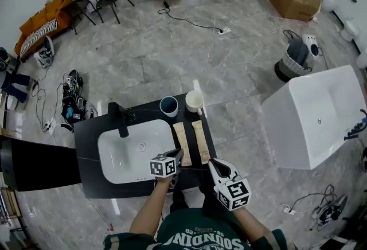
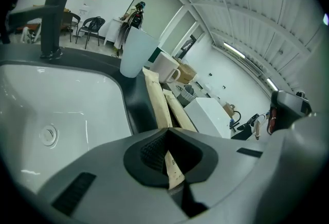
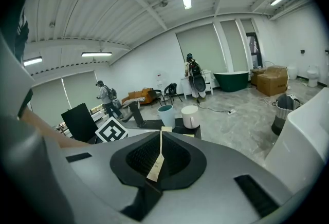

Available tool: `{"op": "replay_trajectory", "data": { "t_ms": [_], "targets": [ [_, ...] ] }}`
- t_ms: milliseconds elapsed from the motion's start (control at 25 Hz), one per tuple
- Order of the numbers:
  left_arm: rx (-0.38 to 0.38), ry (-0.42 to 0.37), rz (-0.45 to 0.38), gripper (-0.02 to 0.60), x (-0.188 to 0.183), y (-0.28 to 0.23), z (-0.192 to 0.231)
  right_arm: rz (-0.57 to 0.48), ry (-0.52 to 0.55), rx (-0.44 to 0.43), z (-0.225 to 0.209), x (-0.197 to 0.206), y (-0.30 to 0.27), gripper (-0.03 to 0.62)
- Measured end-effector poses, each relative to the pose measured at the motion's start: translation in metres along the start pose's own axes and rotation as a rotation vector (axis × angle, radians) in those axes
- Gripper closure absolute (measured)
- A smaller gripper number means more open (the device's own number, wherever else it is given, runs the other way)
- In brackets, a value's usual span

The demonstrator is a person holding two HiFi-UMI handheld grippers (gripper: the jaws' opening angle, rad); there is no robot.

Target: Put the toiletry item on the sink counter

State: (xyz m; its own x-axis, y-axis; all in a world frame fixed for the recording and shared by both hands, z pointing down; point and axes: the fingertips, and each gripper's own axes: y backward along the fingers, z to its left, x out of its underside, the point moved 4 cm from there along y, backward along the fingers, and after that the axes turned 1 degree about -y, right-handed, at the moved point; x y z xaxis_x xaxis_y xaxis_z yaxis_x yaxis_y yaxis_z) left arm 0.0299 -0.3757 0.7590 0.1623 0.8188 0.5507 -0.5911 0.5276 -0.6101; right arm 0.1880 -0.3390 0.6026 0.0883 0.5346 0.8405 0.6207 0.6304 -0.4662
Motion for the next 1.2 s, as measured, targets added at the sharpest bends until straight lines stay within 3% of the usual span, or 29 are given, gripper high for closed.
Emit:
{"op": "replay_trajectory", "data": {
  "t_ms": [280, 560, 840, 1200],
  "targets": [
    [-0.031, 0.034, 0.021, 0.569, 0.005, -0.014, 0.012, 0.011, -0.009, 0.011, -0.005, 0.006, 0.001, 0.551],
    [-0.058, 0.014, 0.036, 0.562, 0.006, -0.017, 0.015, 0.01, -0.018, 0.021, -0.004, 0.005, 0.006, 0.551],
    [-0.077, 0.01, 0.023, 0.515, 0.008, -0.019, 0.018, 0.002, -0.024, 0.032, 0.0, 0.011, 0.011, 0.551],
    [-0.05, -0.193, -0.032, 0.516, 0.001, 0.016, -0.009, -0.029, 0.021, 0.042, 0.022, 0.001, 0.014, 0.551]
  ]
}}
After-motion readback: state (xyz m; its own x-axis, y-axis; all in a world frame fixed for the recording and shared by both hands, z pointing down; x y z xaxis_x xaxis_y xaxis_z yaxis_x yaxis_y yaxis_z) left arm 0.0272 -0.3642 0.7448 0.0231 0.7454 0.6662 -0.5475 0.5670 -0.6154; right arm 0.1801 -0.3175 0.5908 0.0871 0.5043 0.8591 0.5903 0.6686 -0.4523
